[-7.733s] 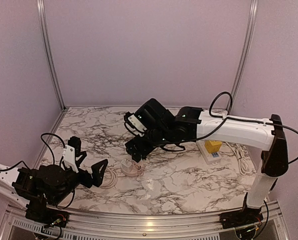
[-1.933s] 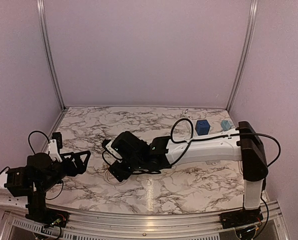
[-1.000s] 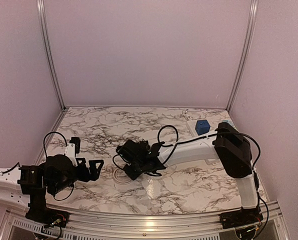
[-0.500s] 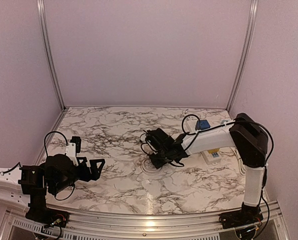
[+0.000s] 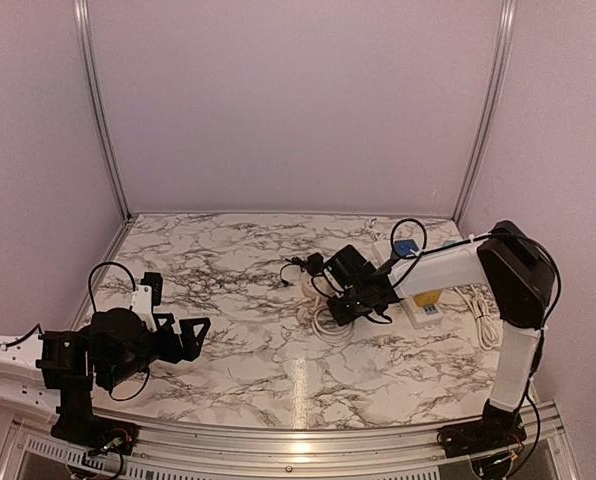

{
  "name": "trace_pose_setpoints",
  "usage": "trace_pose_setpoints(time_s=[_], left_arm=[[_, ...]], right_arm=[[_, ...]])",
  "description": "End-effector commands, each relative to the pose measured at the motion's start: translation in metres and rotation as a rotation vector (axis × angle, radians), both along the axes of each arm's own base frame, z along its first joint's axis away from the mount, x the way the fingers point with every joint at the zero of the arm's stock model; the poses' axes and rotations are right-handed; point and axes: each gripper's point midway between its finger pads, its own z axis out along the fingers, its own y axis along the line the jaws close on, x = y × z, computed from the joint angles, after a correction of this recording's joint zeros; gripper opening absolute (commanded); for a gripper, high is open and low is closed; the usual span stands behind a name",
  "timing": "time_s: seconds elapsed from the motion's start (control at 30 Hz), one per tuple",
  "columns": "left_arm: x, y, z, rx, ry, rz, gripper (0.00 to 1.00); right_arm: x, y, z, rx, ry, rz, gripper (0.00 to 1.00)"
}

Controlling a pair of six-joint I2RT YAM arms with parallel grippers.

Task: Insert the plug
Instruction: Move the socket to the center of the board.

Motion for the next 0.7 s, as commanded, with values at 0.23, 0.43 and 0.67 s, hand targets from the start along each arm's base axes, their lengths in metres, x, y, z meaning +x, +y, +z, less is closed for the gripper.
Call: trace_pose_setpoints(time_s=[0.23, 0.43, 0.67], left_arm=[[0.001, -0.010, 0.021, -0.025, -0.035, -0.025, 0.99], [0.001, -0.011, 0.023, -0.021, -0.040, -0.032, 0.99], [0.000, -0.016, 0.018, -0.019, -0.026, -0.047, 0.99]], right_arm=[[-0.036, -0.063, -0.020, -0.111, 0.125, -0.075, 0.20], [-0.047, -0.075, -0.013, -0.097, 0.130, -0.099, 0.20], [-0.048, -0.055, 0.013, 0.008, 0.122, -0.038, 0.44]])
